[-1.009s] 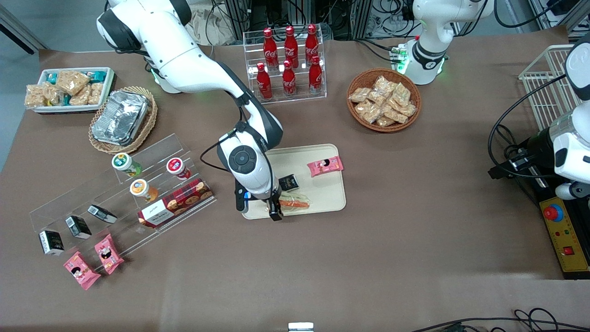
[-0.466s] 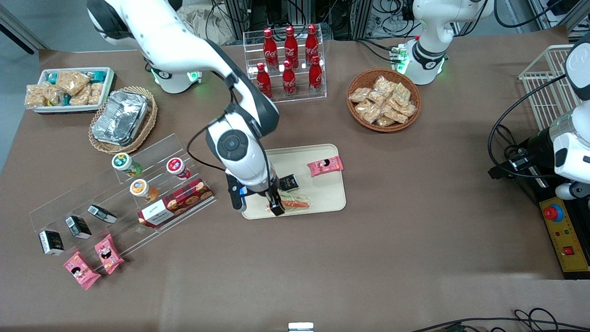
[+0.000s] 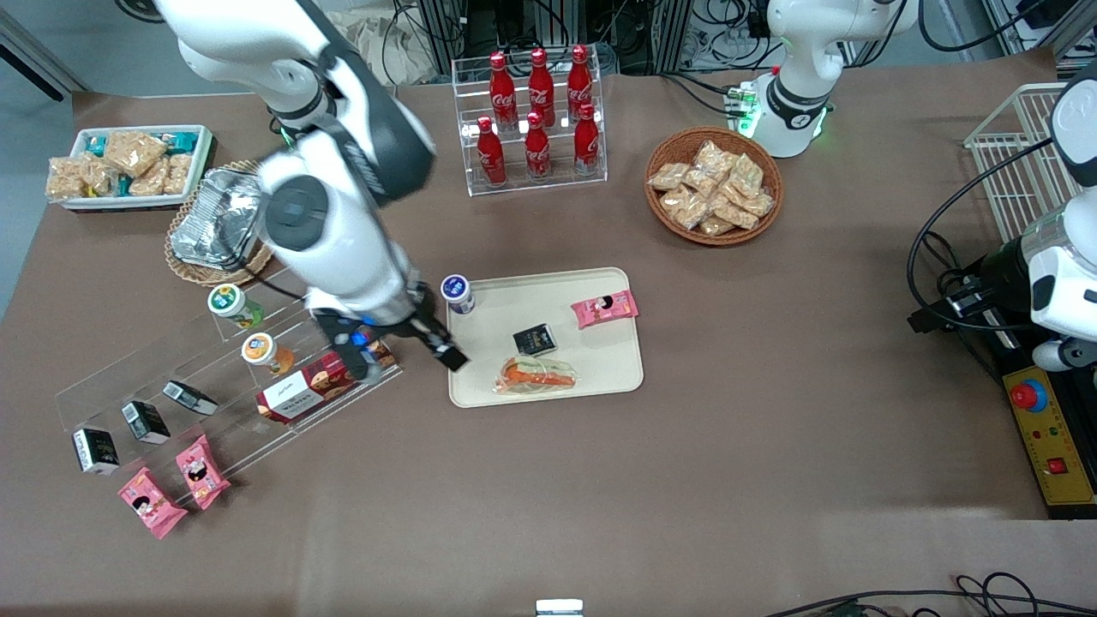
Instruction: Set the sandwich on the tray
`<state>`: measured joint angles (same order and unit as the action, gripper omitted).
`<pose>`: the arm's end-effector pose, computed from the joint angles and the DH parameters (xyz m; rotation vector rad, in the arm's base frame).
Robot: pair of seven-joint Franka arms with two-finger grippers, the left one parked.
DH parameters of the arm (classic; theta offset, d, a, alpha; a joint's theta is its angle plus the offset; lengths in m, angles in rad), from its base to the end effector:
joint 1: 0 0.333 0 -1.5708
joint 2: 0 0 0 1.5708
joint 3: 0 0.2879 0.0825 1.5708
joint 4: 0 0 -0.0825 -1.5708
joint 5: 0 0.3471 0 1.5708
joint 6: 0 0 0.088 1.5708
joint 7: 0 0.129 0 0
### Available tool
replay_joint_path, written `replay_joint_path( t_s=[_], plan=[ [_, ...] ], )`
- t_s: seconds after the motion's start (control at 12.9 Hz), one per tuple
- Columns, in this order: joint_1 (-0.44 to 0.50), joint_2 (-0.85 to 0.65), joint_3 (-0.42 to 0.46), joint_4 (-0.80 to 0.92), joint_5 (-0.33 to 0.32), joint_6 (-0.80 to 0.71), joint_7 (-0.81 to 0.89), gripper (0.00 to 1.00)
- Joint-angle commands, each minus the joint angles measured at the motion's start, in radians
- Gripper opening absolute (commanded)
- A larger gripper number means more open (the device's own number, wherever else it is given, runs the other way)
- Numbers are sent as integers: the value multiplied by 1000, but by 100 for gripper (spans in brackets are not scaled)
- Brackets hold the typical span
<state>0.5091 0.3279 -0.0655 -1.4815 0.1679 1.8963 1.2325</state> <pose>0.5572 0.2875 0.4576 -2.7279 1.2040 0.0684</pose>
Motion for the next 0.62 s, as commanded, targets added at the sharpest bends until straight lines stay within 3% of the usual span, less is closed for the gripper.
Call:
replay_joint_path(
  t_s=[0.0,0.31,0.54],
  plan=[
    [-99,-102,6,-33,9,-97,-277,98],
    [-242,-225,4,-154,2,-98,-652,98],
    [-343,-276,4,-200,-83,-106,-896,98]
  ],
)
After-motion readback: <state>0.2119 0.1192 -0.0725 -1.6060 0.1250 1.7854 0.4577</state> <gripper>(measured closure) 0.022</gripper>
